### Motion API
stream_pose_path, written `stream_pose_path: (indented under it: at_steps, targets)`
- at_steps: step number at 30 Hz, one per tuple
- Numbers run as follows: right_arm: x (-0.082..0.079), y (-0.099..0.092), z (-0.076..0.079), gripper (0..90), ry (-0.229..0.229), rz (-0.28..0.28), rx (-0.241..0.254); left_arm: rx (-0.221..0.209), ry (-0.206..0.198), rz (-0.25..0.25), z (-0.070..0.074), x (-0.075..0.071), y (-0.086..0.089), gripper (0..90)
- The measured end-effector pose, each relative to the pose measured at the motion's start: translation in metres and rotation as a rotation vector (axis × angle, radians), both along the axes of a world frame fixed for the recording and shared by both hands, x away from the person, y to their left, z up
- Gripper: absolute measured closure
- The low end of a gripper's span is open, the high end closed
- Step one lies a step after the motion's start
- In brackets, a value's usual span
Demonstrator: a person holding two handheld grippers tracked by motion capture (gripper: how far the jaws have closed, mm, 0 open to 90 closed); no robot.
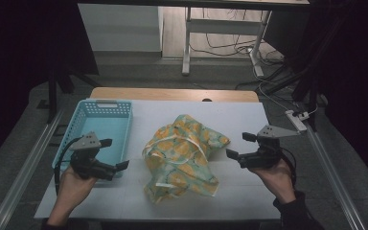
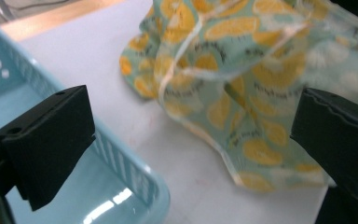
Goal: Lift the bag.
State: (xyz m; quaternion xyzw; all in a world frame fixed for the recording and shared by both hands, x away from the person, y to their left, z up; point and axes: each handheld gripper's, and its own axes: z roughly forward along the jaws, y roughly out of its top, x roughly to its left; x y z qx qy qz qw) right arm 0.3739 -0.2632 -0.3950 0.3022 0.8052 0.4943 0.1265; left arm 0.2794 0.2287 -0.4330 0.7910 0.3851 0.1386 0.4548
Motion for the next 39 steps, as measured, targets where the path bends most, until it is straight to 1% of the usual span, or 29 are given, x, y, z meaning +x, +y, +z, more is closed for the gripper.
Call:
stream_pose_path:
  at_steps: [2, 4, 7, 9, 11, 13, 15, 17, 19, 21, 23, 26, 31, 32, 33, 35, 38, 39]
  targets:
    - [-0.005, -0.005, -0.009, 3.3, 0.017, -0.013, 0.005, -0.001, 0.010, 0.007, -0.005, -0.007, 0.003, 0.0]
    - [-0.011, -0.009, -0.017, 2.6, 0.023, -0.036, -0.011, -0.005, 0.016, 0.018, -0.009, -0.012, 0.005, 0.0]
    - [-0.021, -0.016, -0.029, 1.9, 0.008, -0.071, -0.039, -0.017, 0.027, 0.043, -0.017, -0.022, 0.011, 0.0]
    - [-0.027, -0.021, -0.036, 1.2, 0.011, -0.088, -0.043, -0.020, 0.033, 0.060, -0.023, -0.029, 0.013, 0.0]
    - [-0.034, -0.025, -0.042, 0.5, 0.006, -0.108, -0.045, -0.014, 0.040, 0.082, -0.029, -0.036, 0.015, 0.0]
    - [-0.041, -0.029, -0.049, 0.0, -0.002, -0.129, -0.049, -0.011, 0.045, 0.093, -0.034, -0.044, 0.018, 0.0]
    - [-0.048, -0.034, -0.058, 0.0, -0.010, -0.153, -0.047, -0.019, 0.035, 0.104, -0.039, -0.052, 0.022, 0.0]
    - [-0.054, -0.038, -0.067, 0.0, 0.002, -0.166, -0.048, -0.022, 0.030, 0.128, -0.043, -0.060, 0.025, 0.0]
    - [-0.060, -0.041, -0.073, 0.0, 0.012, -0.176, -0.061, -0.022, 0.034, 0.145, -0.047, -0.065, 0.027, 0.0]
    - [-0.066, -0.045, -0.078, 0.0, 0.018, -0.178, -0.067, -0.019, 0.051, 0.154, -0.054, -0.071, 0.028, 0.0]
    - [-0.072, -0.048, -0.082, 0.0, 0.026, -0.182, -0.078, -0.002, 0.067, 0.159, -0.060, -0.075, 0.028, 0.0]
    - [-0.078, -0.053, -0.088, 0.0, 0.049, -0.187, -0.084, 0.039, 0.090, 0.174, -0.070, -0.080, 0.027, 0.0]
    - [-0.086, -0.059, -0.098, 0.0, 0.093, -0.194, -0.129, 0.105, 0.123, 0.192, -0.083, -0.084, 0.029, 0.0]
    - [-0.087, -0.061, -0.101, 0.0, 0.112, -0.194, -0.138, 0.119, 0.143, 0.199, -0.085, -0.083, 0.029, 0.0]
    - [-0.087, -0.061, -0.102, 0.0, 0.124, -0.193, -0.146, 0.129, 0.147, 0.220, -0.085, -0.083, 0.029, 0.0]
    - [-0.088, -0.062, -0.101, 0.0, 0.120, -0.202, -0.134, 0.124, 0.156, 0.229, -0.086, -0.082, 0.029, 0.0]
    - [-0.087, -0.062, -0.102, 0.0, 0.133, -0.200, -0.143, 0.126, 0.177, 0.245, -0.086, -0.080, 0.029, 0.0]
    - [-0.087, -0.062, -0.103, 0.0, 0.135, -0.198, -0.147, 0.119, 0.179, 0.247, -0.086, -0.079, 0.030, 0.0]
